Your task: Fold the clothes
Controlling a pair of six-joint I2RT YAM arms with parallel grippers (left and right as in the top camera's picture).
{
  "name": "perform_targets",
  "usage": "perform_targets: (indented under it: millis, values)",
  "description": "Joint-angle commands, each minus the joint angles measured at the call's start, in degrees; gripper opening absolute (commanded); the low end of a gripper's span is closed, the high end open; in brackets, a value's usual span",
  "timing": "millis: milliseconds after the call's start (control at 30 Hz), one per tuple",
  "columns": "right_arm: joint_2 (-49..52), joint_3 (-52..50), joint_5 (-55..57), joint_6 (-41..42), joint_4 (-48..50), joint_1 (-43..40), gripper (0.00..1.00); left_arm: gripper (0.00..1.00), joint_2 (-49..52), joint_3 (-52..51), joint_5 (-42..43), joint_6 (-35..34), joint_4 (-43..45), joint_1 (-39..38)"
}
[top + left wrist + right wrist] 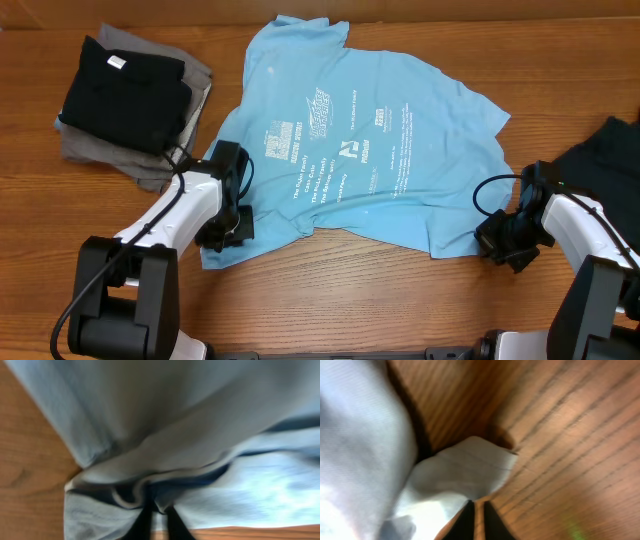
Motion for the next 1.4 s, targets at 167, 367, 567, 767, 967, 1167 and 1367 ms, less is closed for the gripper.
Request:
perform_targets:
  millis: [167,367,567,767,967,1167,1367]
  values:
    - [-1.6,5.7,0.3,-0.7,-7.5,-0.2,0.04,0.04,-1.6,2.1,-13.6,-6.1,-12.2,12.7]
    - [-6.6,11.9,0.0,-2.2,-12.9,-0.2,0.04,0.04,-4.8,4.0,-7.3,-1.4,-12.3,24.7]
    - [-8.3,9.3,-0.3,-2.2,-13.0,0.0,0.38,0.04,-8.7,4.0,-5.2,-0.5,-12.3,29.5]
    - [-8.1,0.3,-6.9,-2.2,-9.5,0.0,0.43,0.04,-10.1,4.0,-1.9,1.2,-11.6,28.9]
    - [-8.1,-6.2,-8.9,-0.8,-4.9,0.0,0.51,0.04,-10.1,4.0,-2.0,1.2,-11.4,28.9]
    - [-8.1,-7.8,-9.1,-0.7,1.6,0.0,0.37,0.04,-10.1,4.0,-2.0,1.2,-11.4,28.9]
    - [-8.1,-9.6,-9.0,-0.5,2.4,0.0,0.54,0.04,-10.1,4.0,-2.0,1.2,-10.9,28.9]
